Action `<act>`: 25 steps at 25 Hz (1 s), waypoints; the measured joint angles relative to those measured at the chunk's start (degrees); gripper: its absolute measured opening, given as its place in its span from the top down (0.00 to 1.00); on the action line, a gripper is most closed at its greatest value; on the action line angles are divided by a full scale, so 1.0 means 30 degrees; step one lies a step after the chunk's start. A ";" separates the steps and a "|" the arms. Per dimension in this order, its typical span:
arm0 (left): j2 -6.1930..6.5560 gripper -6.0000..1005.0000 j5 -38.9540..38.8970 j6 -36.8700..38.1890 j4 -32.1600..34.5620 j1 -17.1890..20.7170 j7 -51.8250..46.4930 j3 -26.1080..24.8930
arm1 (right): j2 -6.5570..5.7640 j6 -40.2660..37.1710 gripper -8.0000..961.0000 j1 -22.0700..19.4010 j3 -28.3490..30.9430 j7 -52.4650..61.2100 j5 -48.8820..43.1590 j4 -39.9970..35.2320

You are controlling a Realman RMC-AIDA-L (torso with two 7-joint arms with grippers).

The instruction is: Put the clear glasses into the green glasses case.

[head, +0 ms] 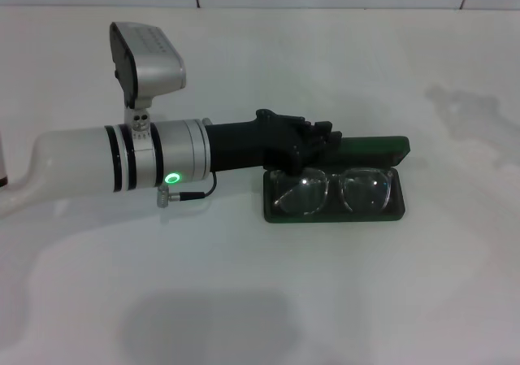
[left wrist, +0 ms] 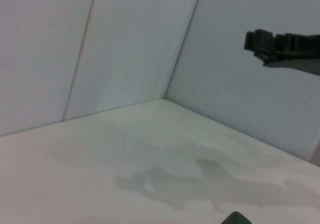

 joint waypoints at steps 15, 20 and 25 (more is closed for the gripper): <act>-0.0001 0.79 -0.0081 0.0930 -0.0124 0.0251 0.0350 0.1721 | 0.0045 -0.0041 0.90 0.0020 0.0001 -0.0001 0.0007 0.0128; -0.0002 0.79 0.0025 0.1244 -0.0743 0.0355 0.0926 0.1885 | 0.0018 -0.0060 0.90 0.0033 0.0001 0.0001 0.0007 0.0143; -0.0002 0.79 0.0069 0.1544 -0.0782 0.0860 0.1043 0.2321 | -0.0001 -0.0099 0.90 0.0044 0.0001 0.0000 0.0007 0.0144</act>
